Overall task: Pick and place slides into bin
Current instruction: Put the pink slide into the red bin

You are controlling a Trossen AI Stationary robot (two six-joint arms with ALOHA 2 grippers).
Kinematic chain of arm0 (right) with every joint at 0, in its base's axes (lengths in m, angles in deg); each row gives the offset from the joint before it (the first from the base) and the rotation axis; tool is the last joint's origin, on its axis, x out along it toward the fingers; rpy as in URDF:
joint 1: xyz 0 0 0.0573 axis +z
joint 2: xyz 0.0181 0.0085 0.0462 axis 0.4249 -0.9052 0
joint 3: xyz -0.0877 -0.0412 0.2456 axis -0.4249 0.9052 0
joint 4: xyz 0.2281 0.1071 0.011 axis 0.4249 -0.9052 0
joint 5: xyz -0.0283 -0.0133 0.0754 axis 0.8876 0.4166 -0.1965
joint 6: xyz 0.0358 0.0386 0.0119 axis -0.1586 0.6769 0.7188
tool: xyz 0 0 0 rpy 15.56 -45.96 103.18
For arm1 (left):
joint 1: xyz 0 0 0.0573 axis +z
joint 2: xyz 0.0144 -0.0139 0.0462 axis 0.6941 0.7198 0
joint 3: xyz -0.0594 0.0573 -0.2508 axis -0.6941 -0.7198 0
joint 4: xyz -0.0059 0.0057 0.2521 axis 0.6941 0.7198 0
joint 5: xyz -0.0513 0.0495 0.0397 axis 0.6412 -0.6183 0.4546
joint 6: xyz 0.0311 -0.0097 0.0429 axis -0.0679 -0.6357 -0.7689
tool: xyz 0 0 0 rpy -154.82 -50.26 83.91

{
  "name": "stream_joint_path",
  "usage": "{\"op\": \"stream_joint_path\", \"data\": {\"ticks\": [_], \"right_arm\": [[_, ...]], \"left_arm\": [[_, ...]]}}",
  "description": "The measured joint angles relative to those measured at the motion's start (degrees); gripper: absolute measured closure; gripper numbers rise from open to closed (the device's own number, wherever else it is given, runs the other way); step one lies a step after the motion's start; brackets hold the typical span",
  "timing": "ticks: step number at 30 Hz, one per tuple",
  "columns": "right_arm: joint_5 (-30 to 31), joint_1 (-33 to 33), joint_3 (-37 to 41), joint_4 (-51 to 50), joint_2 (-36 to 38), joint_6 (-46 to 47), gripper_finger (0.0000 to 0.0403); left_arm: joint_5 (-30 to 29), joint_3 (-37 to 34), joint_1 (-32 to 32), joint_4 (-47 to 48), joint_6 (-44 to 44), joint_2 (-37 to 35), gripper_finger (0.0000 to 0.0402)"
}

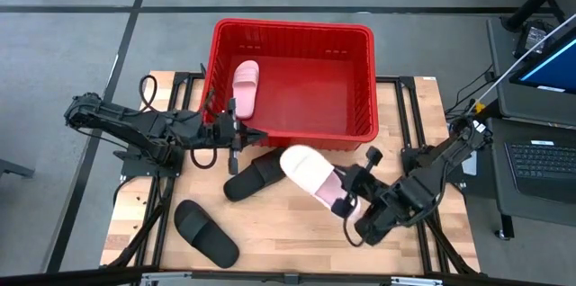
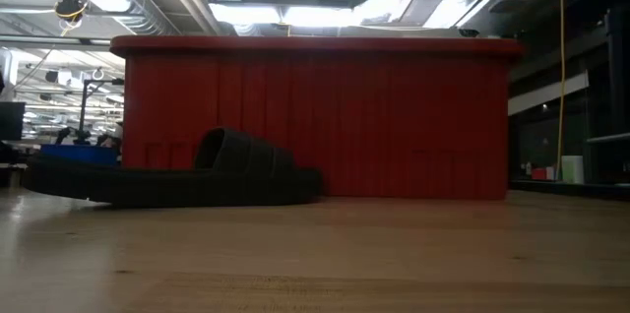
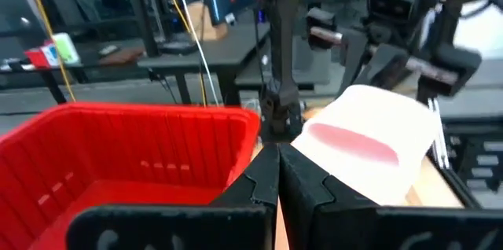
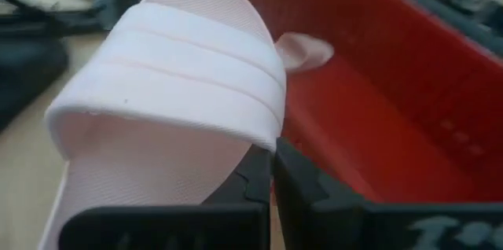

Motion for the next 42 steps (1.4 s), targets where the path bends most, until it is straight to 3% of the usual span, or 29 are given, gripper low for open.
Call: {"op": "stream_joint_path", "data": {"ticks": [7, 18, 28, 32, 42], "right_arm": [[3.8, -8.1, -3.0, -0.2, 0.0, -2.9, 0.0395], [4.0, -20.3, -6.4, 1.0, 0.0, -4.8, 0.0395], [3.3, -26.5, -6.7, 14.4, 0.0, -16.1, 0.0395], [3.3, -27.4, -6.7, 16.6, 0.0, -18.1, 0.0395], [3.8, -29.8, -6.7, 16.9, 0.0, -17.9, 0.0396]], "left_arm": [[-4.3, 0.0, 0.0, -4.4, -4.0, 0.0, 0.0400], [-11.8, 0.0, 0.0, -6.8, -10.3, 0.0, 0.0400], [-15.9, 0.0, 0.0, -7.6, -13.8, 1.4, 0.0396], [-18.8, 0.0, 0.0, -8.7, -16.5, 2.1, 0.0376], [-19.1, 0.0, 0.1, -15.8, -19.5, 2.6, 0.0287]]}}
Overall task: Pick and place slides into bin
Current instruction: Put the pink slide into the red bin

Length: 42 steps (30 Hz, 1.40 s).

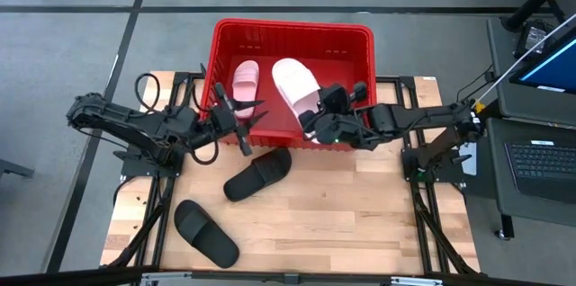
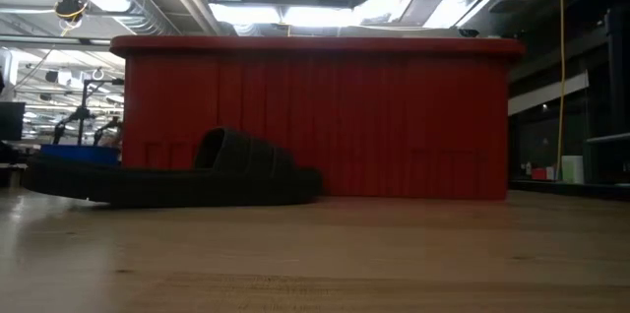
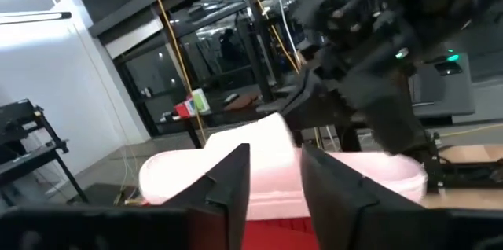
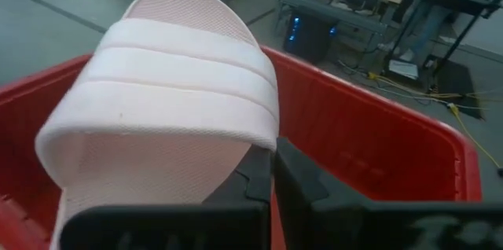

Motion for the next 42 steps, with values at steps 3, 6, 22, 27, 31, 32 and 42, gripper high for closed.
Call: {"op": "stream_joint_path", "data": {"ticks": [3, 6, 22, 27, 31, 32, 42], "right_arm": [[0.0, -0.9, 0.0, 0.0, 0.0, 0.0, 0.0396], [0.0, -1.6, 0.0, 0.0, 0.0, -0.1, 0.0396], [0.0, -1.8, 0.0, 2.1, 0.0, -1.6, 0.0396], [0.0, -1.8, 0.0, 2.2, 0.0, -1.5, 0.0396], [-0.3, -1.8, 0.0, 2.6, 0.0, -1.5, 0.0396], [-0.3, -1.8, 0.0, 2.6, 0.0, -1.5, 0.0396], [-1.4, -1.8, 0.0, 3.0, 0.0, -1.5, 0.0396]], "left_arm": [[0.0, 0.0, 0.1, -2.7, -1.9, 1.8, 0.0265], [-0.8, 0.0, 0.2, -7.3, -6.1, 4.7, 0.0248], [-6.7, 7.5, 4.0, -10.2, -10.2, 17.2, 0.0235], [-7.4, 7.7, 4.5, -10.2, -12.1, 18.2, 0.0238], [-10.0, 7.7, 5.8, -9.3, -12.1, 18.2, 0.0240], [-10.3, 7.7, 6.1, -8.9, -12.1, 18.2, 0.0240], [-10.0, 7.7, 8.3, -4.7, -11.0, 18.2, 0.0242]]}}
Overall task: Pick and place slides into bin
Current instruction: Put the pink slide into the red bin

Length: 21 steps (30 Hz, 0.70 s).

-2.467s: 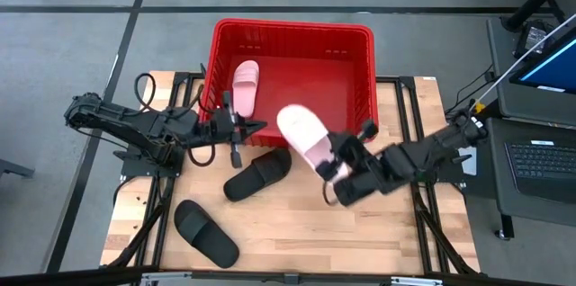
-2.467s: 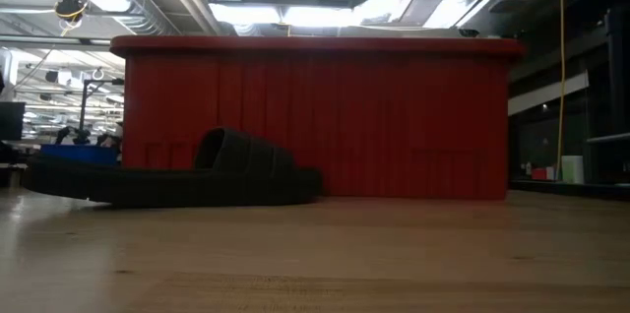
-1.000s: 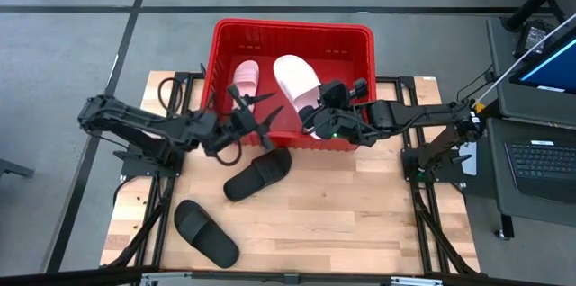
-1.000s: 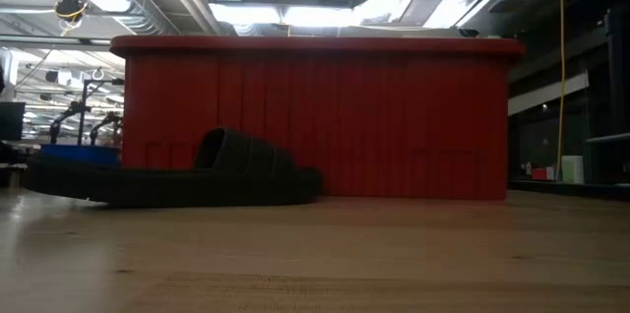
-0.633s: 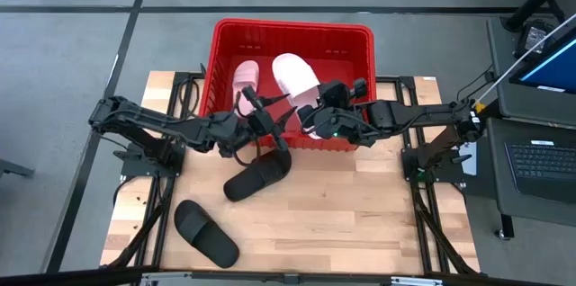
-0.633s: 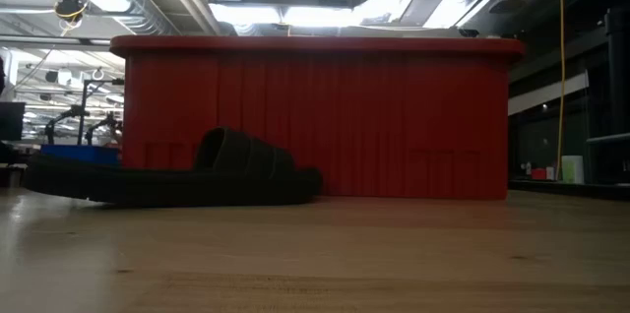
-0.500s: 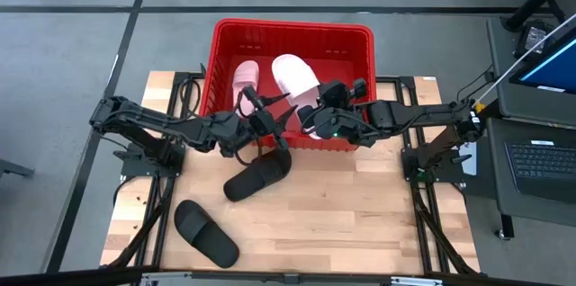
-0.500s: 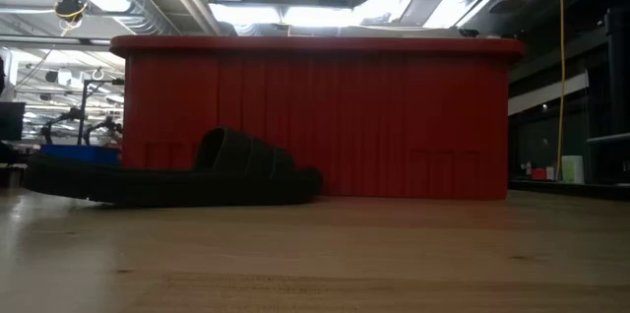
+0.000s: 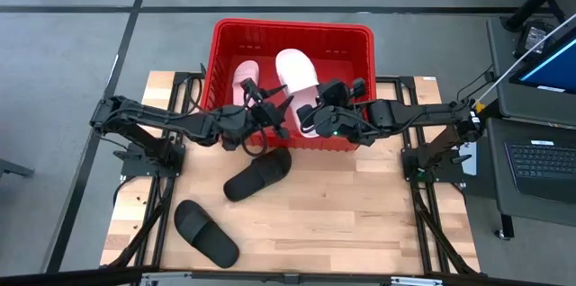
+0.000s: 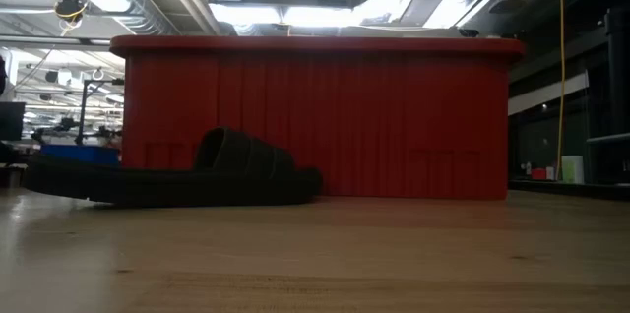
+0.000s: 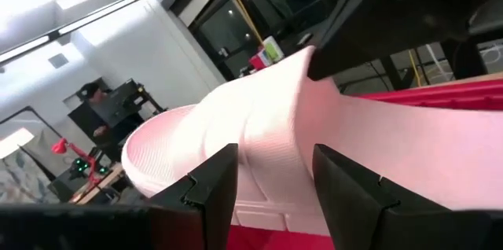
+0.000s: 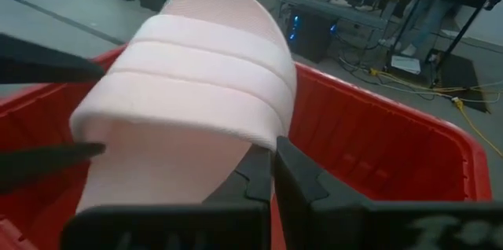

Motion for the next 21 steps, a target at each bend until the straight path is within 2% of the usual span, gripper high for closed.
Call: {"op": "stream_joint_path", "data": {"ticks": [11, 21], "right_arm": [[-2.2, 0.1, 0.0, 0.2, 0.0, 0.0, 0.0396], [-3.2, 0.1, 0.0, 0.2, 0.0, -1.4, 0.0396]], "left_arm": [[-1.3, 0.0, 2.4, 0.0, -0.4, 0.0, 0.0252], [-1.4, 0.0, 2.6, 0.0, -3.3, 0.0, 0.0298]]}}
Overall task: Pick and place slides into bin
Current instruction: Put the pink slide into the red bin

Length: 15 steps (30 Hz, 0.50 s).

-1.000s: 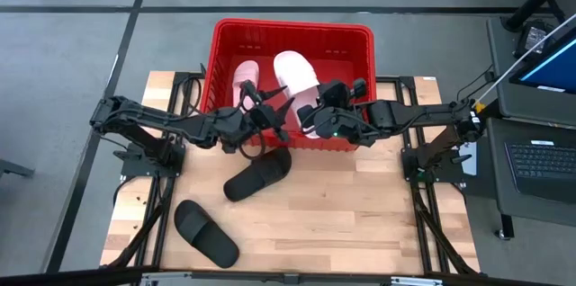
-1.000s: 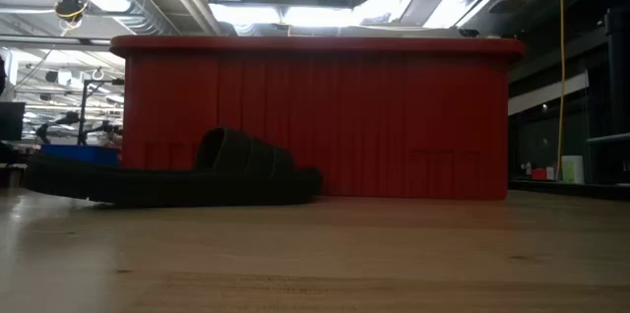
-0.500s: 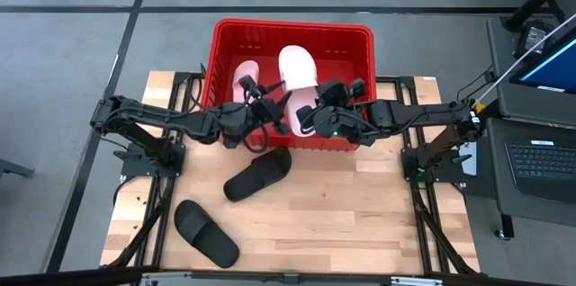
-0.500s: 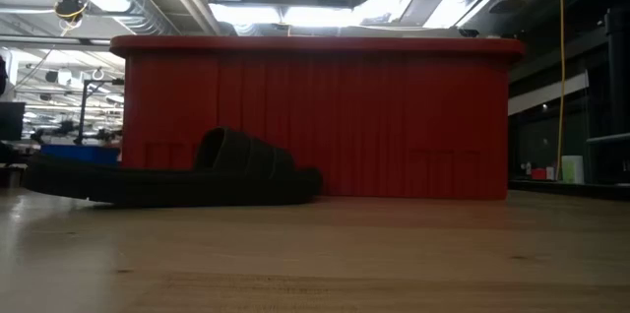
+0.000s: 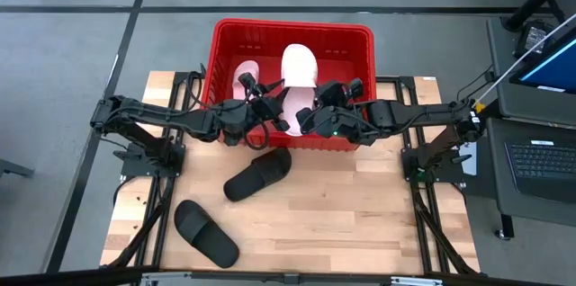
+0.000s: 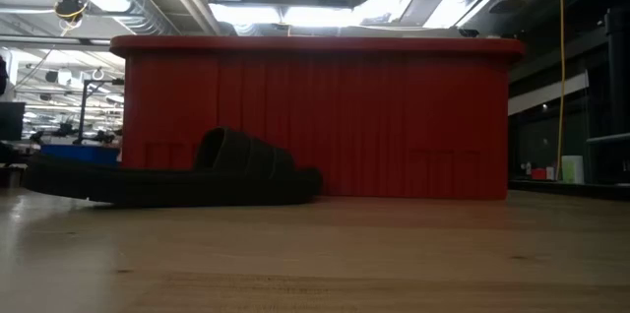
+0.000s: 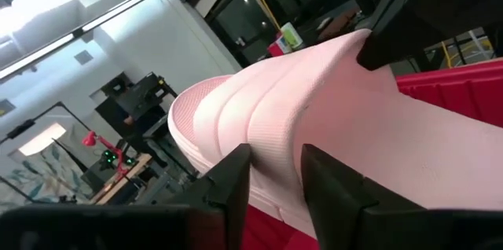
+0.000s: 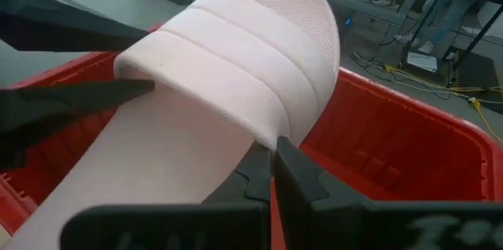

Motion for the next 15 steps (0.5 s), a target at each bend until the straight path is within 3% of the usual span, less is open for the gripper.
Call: {"op": "stream_joint_path", "data": {"ticks": [8, 15], "right_arm": [[-0.8, 0.0, 0.0, 0.0, 0.0, -1.9, 0.0396], [-1.2, 0.0, 0.0, 0.0, 0.0, -4.0, 0.0396]], "left_arm": [[-0.2, 0.0, 0.0, 0.0, -0.1, 0.0, 0.0386], [-0.2, 0.0, 0.0, -0.1, -0.2, 0.0, 0.0395]]}}
